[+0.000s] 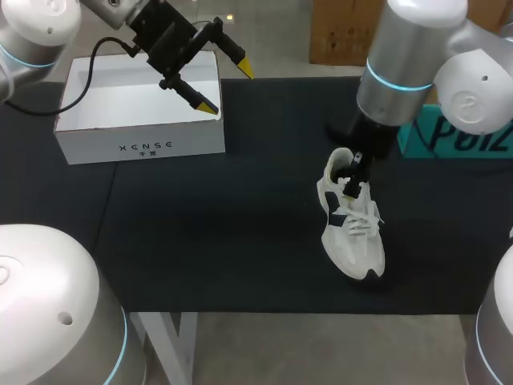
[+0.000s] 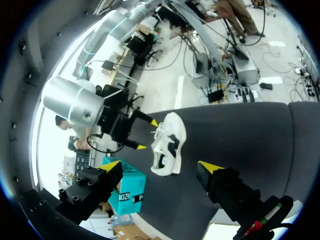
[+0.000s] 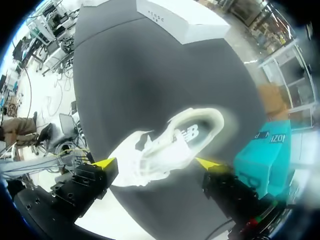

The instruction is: Take the shoe out of the shoebox, open the shoe tongue, remove and reinsert the insole, then place the shoe into the shoebox

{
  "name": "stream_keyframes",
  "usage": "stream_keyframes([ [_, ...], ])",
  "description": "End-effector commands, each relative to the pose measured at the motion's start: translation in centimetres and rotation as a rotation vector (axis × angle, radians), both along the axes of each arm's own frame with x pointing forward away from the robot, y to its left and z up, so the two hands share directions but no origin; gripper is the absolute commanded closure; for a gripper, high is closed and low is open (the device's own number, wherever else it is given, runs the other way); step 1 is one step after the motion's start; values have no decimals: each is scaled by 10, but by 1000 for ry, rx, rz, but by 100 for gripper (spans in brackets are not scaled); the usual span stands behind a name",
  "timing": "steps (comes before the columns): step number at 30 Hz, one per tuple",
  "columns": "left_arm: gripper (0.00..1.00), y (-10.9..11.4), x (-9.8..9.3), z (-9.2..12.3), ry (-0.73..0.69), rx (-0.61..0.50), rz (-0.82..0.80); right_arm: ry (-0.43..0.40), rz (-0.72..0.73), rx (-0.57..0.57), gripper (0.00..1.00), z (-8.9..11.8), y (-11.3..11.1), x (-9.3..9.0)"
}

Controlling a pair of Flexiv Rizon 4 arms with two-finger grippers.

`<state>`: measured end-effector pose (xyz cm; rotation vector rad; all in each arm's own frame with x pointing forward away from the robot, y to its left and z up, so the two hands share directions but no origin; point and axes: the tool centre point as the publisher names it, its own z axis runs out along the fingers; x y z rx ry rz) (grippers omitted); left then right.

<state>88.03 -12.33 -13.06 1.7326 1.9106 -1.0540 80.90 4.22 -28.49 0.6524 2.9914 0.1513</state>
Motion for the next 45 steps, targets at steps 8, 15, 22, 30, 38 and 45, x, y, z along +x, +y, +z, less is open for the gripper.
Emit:
stream_keyframes([
  [8,0,0,1,0,0,4,-3,-92,353,-15,0,10,-3,-7],
  [15,0,0,1,0,0,4,-3,-92,353,-15,0,10,-3,-7],
  [22,0,0,1,0,0,4,-3,-92,353,-15,0,10,-3,-7],
  [30,0,0,1,0,0,4,-3,-103,381,-35,0,0,-23,45],
  [38,0,0,1,0,0,4,-3,-103,457,-55,0,-9,-10,118],
  [45,0,0,1,0,0,4,-3,-94,461,-59,0,-29,2,158],
])
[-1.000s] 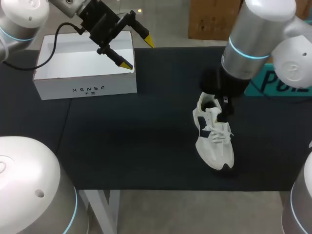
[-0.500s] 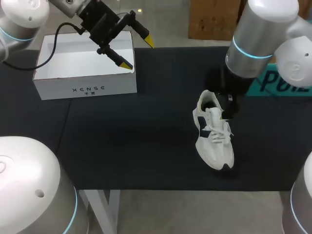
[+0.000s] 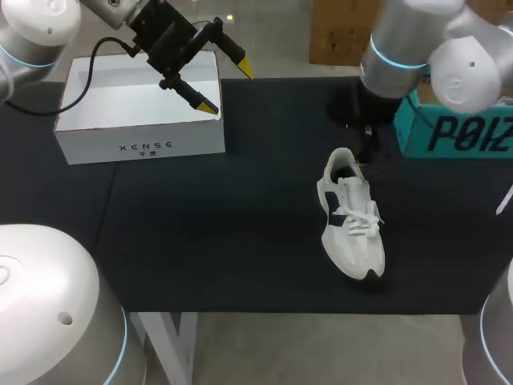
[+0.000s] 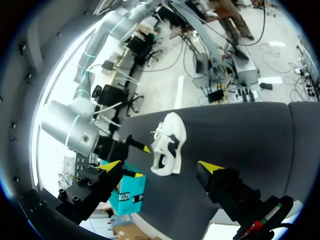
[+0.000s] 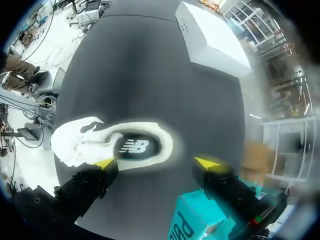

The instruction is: Take the shoe out of the shoebox, open the shoe tongue, remove and reinsert the insole, then place the shoe into the shoebox

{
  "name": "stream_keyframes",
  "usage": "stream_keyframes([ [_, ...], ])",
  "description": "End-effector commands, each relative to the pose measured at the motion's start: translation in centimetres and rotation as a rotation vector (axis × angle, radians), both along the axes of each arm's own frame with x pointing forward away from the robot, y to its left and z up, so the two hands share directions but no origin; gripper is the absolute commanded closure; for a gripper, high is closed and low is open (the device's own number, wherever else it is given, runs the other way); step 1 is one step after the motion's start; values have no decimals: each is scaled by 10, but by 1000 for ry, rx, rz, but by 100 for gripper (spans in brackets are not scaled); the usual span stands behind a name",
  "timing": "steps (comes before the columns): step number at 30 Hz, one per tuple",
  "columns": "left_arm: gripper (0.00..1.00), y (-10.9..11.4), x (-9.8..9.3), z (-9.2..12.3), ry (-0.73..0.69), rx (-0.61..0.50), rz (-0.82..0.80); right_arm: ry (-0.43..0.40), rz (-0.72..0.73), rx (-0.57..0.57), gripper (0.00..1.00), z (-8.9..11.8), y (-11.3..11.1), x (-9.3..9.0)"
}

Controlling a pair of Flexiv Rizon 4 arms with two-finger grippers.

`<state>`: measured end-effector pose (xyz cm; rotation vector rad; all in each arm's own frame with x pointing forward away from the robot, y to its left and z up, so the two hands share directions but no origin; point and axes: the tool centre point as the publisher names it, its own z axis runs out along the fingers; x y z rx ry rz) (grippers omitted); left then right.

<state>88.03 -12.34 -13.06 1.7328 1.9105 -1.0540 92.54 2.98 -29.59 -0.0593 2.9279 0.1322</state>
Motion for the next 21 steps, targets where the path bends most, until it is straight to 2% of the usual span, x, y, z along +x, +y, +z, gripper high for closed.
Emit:
stream_keyframes([
  [1,0,0,1,0,0,4,-2,56,-2,-14,0,-20,16,45],
  [9,0,0,1,0,0,4,-2,89,-10,-7,0,-36,17,51],
  [21,0,0,1,0,0,4,-2,141,-13,-1,0,-56,16,37],
])
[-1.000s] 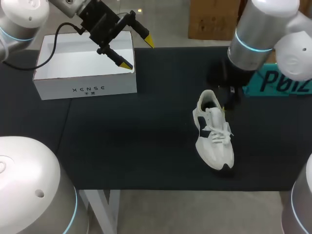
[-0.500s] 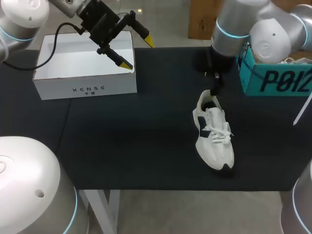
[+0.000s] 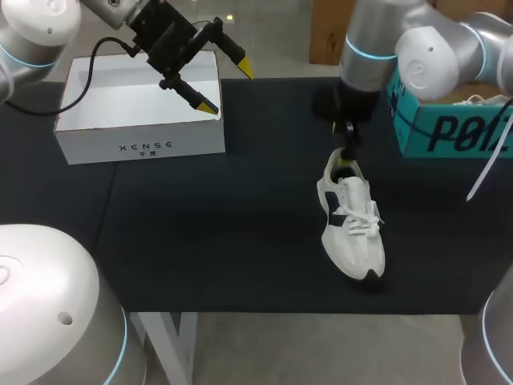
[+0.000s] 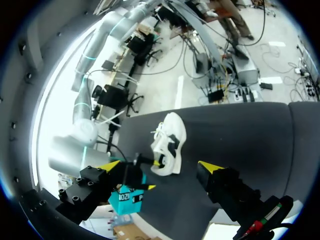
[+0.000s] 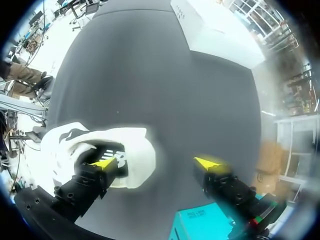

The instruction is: Take the shoe out of the shoebox, open the shoe tongue, remove and reinsert the insole, then place the shoe into the shoebox

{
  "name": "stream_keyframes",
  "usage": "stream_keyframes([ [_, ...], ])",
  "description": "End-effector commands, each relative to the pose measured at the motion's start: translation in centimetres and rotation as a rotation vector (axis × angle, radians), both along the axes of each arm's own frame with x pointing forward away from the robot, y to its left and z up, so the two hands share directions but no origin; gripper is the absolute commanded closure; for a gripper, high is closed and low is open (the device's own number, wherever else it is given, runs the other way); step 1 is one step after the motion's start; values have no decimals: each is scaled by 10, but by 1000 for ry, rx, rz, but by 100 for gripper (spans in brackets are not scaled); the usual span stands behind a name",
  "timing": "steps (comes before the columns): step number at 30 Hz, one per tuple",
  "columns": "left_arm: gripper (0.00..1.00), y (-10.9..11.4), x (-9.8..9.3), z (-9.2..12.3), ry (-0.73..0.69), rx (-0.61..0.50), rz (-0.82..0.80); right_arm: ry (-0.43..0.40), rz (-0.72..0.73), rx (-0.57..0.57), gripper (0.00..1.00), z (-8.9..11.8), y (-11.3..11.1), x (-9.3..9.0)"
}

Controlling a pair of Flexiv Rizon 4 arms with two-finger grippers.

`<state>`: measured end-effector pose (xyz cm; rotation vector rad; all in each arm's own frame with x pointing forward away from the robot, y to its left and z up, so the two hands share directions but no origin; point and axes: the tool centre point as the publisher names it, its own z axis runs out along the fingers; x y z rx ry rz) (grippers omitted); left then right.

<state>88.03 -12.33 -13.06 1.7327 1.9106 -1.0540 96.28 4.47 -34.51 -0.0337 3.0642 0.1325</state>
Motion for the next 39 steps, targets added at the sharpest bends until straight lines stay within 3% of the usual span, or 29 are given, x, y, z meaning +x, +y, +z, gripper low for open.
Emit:
stream_keyframes([
  [1,0,0,1,0,0,4,-3,11,0,9,0,-9,3,-2],
  [10,0,0,1,0,0,4,-3,52,2,20,0,-29,9,-11],
  [18,0,0,1,0,0,4,-3,51,-8,6,0,-27,7,-15],
  [20,0,0,1,0,0,4,-3,47,-11,-4,40,-27,6,-16],
  [23,0,0,1,0,0,4,-3,46,-13,-2,70,-28,5,-19],
  [24,0,0,1,0,0,4,-3,51,-13,11,91,-28,5,-20],
  [25,0,0,1,0,0,4,-3,54,-14,15,100,-29,5,-20],
  [32,0,0,1,0,0,4,-3,58,-20,22,100,-31,6,-27],
  [39,0,0,1,0,0,4,-3,21,-24,14,100,-16,4,-31],
])
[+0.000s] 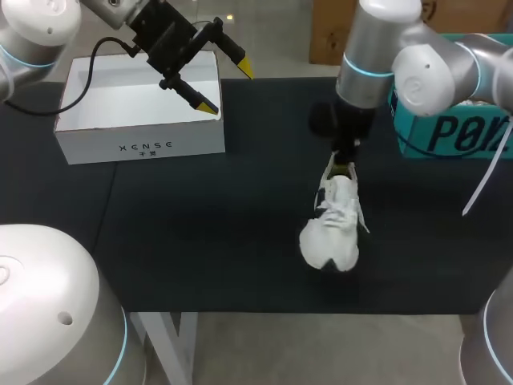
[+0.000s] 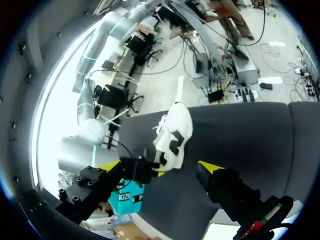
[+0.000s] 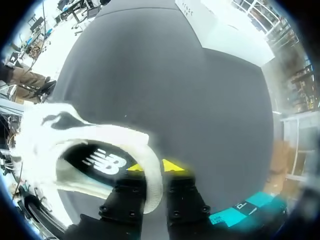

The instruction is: Take the shoe out of the shoebox, open the shoe tongue, remove and reinsert the insole, then place the shoe into the shoebox

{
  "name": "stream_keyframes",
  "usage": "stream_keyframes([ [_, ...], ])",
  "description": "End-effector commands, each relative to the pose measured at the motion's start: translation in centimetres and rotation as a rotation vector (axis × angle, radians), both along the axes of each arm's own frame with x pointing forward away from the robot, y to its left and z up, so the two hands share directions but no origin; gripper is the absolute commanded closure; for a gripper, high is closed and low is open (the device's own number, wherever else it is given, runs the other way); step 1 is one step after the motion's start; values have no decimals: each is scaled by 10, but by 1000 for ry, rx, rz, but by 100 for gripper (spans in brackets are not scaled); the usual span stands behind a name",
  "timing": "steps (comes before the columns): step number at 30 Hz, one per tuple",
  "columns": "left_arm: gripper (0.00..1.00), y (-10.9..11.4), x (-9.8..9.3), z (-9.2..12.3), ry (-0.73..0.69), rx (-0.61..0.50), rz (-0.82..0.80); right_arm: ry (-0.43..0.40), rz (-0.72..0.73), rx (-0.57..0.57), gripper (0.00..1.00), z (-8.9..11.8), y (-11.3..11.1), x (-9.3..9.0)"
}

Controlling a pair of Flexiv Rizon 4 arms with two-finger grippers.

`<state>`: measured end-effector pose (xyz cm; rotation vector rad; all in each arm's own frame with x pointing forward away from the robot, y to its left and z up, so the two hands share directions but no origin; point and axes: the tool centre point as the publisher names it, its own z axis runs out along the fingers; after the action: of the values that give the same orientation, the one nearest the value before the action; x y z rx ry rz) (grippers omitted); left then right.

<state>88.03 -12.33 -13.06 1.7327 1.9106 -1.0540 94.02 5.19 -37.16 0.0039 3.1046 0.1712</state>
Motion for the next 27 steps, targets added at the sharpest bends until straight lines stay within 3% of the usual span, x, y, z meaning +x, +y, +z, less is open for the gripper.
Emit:
stream_keyframes([
  [1,0,0,1,0,0,4,-3,-25,-1,-10,100,11,-3,-8],
  [6,0,0,1,0,0,4,-3,-38,-10,-15,100,17,-5,-9],
  [11,0,0,1,0,0,4,-3,-99,-38,-52,100,47,-8,-5],
  [24,0,0,1,0,0,4,-3,-316,-114,-105,100,184,-32,31],
  [27,0,0,1,0,0,4,-3,-334,-143,-132,100,205,-44,41],
])
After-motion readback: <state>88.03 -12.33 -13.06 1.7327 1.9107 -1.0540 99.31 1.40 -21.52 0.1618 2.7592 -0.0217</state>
